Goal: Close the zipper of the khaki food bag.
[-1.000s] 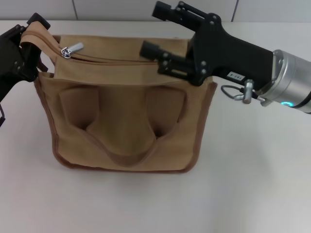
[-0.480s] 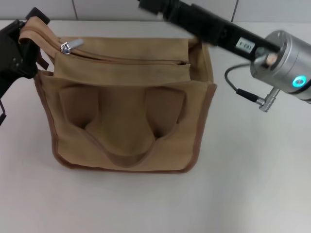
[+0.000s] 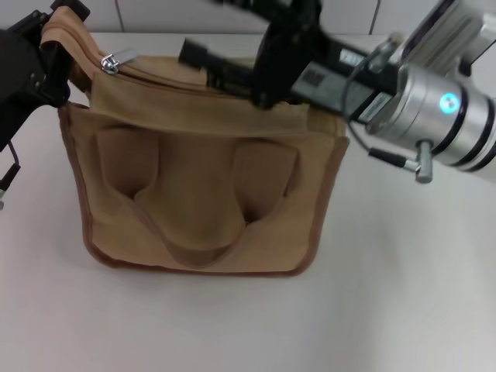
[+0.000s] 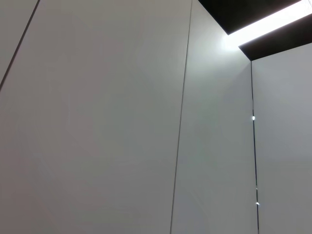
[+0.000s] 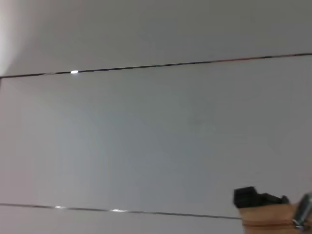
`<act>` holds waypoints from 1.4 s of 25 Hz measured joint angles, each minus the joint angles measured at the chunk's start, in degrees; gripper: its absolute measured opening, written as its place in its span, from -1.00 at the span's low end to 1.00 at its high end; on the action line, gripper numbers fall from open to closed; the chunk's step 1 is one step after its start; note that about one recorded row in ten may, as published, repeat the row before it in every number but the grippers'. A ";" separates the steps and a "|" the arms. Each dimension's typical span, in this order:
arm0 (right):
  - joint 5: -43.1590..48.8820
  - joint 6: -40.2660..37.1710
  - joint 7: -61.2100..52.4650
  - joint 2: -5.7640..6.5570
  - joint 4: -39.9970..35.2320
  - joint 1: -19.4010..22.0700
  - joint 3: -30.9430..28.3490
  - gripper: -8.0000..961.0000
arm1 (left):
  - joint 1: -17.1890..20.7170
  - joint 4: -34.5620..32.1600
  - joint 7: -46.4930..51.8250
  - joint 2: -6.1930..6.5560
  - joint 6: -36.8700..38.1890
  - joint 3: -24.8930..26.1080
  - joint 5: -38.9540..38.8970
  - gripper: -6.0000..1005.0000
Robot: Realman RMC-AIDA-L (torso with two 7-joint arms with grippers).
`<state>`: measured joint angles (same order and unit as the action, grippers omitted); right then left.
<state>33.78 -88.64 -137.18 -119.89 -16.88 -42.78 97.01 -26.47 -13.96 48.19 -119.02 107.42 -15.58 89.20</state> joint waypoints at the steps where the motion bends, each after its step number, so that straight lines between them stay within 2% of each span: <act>1: -0.13 0.44 -0.41 0.00 -0.17 0.21 0.65 0.60 | -0.07 0.00 -0.03 -0.02 0.06 0.04 0.00 -0.95; 7: -0.25 2.74 -1.63 0.00 -1.97 0.07 3.49 0.60 | -0.64 0.54 -0.37 -0.07 0.32 0.00 0.00 -0.95; 25: -2.06 11.00 -0.79 0.00 -5.47 -0.33 5.51 0.60 | -0.95 1.77 -0.21 -0.07 2.92 0.26 0.00 -0.95; 30: -7.22 12.67 0.32 0.00 -6.45 -1.43 11.25 0.60 | -1.11 1.92 -0.46 -0.07 2.70 0.29 0.00 -0.95; 35: -7.92 13.46 0.62 0.00 -6.51 -2.39 12.42 0.60 | -1.28 2.07 -0.52 -0.12 2.51 0.26 0.00 -0.95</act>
<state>25.86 -75.17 -136.56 -119.88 -23.38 -45.17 109.42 -27.75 -11.90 47.67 -119.14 109.93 -15.32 89.20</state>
